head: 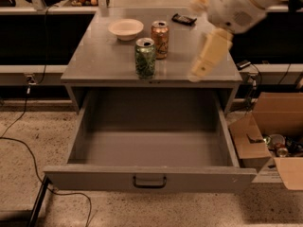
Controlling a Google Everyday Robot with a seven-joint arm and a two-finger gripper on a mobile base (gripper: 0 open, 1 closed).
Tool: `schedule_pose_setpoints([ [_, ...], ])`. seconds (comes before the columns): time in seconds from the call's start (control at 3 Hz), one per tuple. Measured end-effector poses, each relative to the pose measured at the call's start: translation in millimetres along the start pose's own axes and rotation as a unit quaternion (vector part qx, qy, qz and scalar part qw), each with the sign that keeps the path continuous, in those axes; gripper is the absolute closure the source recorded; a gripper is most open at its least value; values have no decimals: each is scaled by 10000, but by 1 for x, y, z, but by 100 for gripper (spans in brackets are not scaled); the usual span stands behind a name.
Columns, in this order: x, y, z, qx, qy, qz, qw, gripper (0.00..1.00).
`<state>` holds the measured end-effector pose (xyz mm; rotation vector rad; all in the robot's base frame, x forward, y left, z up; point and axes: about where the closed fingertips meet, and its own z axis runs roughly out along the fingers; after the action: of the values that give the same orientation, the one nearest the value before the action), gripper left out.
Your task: Place green can into top drawer
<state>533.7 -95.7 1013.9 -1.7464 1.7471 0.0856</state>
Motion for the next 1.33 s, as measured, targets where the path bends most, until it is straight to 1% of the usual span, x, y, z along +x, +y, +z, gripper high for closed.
schedule_pose_setpoints([
  [0.33, -61, -39, 28, 50, -1101, -286, 9935, 0],
  [0.67, -64, -45, 28, 64, -1227, -255, 9921, 0],
  [1.0, -59, -43, 46, -42, -1680, -84, 9857, 0],
  [1.33, -55, -38, 79, -40, -2484, 251, 9683, 0],
])
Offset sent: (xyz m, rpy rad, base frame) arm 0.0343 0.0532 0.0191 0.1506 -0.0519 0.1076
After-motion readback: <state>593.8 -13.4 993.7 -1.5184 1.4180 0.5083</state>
